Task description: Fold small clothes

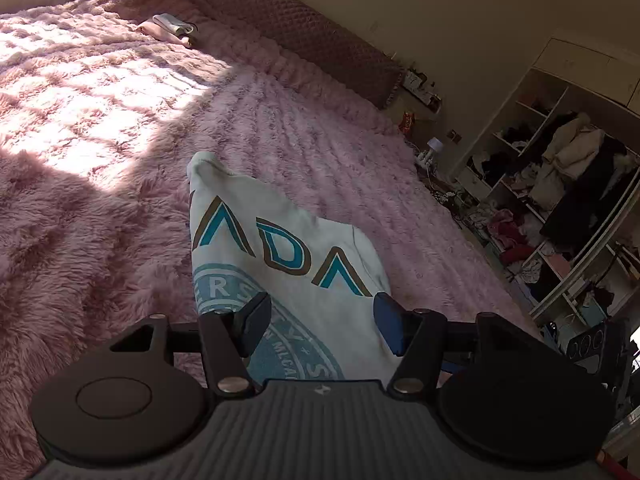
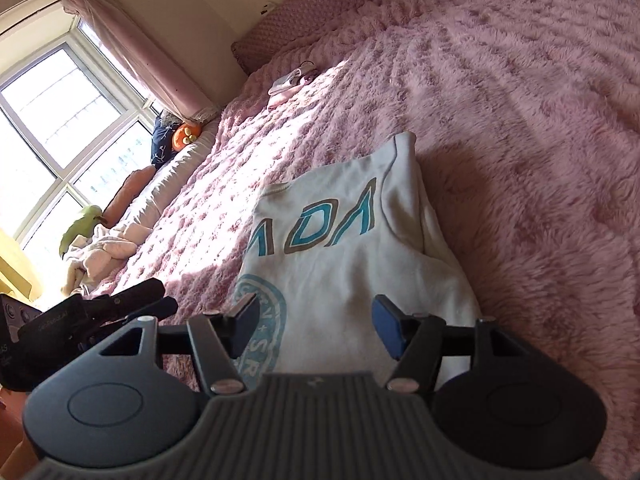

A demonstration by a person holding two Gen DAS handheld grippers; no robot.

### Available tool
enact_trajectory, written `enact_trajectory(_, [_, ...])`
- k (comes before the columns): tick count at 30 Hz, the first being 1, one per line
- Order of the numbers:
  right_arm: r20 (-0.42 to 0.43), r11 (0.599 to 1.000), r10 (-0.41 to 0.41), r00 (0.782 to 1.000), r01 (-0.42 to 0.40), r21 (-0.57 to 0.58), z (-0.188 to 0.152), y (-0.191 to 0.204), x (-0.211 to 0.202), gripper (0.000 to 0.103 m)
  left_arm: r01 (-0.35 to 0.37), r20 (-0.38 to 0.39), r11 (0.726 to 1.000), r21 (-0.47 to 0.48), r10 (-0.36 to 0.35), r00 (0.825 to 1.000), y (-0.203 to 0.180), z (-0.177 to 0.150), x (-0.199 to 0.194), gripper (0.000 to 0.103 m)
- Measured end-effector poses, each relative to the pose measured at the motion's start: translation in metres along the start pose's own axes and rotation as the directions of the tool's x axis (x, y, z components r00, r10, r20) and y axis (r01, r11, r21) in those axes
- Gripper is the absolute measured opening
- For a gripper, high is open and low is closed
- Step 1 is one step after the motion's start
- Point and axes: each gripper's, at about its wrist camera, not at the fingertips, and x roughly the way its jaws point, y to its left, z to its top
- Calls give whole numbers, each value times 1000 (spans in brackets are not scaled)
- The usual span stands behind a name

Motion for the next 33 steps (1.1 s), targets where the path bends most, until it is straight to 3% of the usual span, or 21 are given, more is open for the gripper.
enact_trajectory(4, [52, 981, -142, 988, 148, -124, -15, 7, -12, 59, 10, -33, 998, -57, -12, 999, -7, -26, 8, 69])
enact_trajectory(8, [58, 965, -166, 984, 174, -197, -29, 9, -15, 59, -27, -84, 991, -133, 16, 996, 4, -44, 23, 69])
enact_trajectory(11, [36, 956, -164, 986, 168, -240, -38, 9, -10, 52, -51, -95, 991, -127, 39, 995, 9, -54, 27, 69])
enact_trajectory(16, [-43, 940, -255, 966, 238, -243, -48, -5, 14, 49, -60, -106, 982, -177, 42, 993, 21, -62, 35, 68])
enact_trajectory(22, [-28, 932, -284, 959, 269, -245, -39, 8, 1, 51, -121, -99, 980, -155, 106, 989, -2, -43, 19, 71])
enact_trajectory(24, [3, 912, -323, 946, 312, -267, -35, 23, -10, 58, -193, -92, 972, -133, 182, 979, -19, -35, 6, 84])
enact_trajectory(28, [56, 840, -430, 901, 422, -341, -36, 60, -34, 68, -263, -57, 959, -106, 258, 964, -45, -31, -19, 86])
enact_trajectory(33, [74, 827, -445, 893, 441, -350, -47, 87, -59, 76, -400, -44, 916, -33, 398, 916, -75, -35, -39, 88])
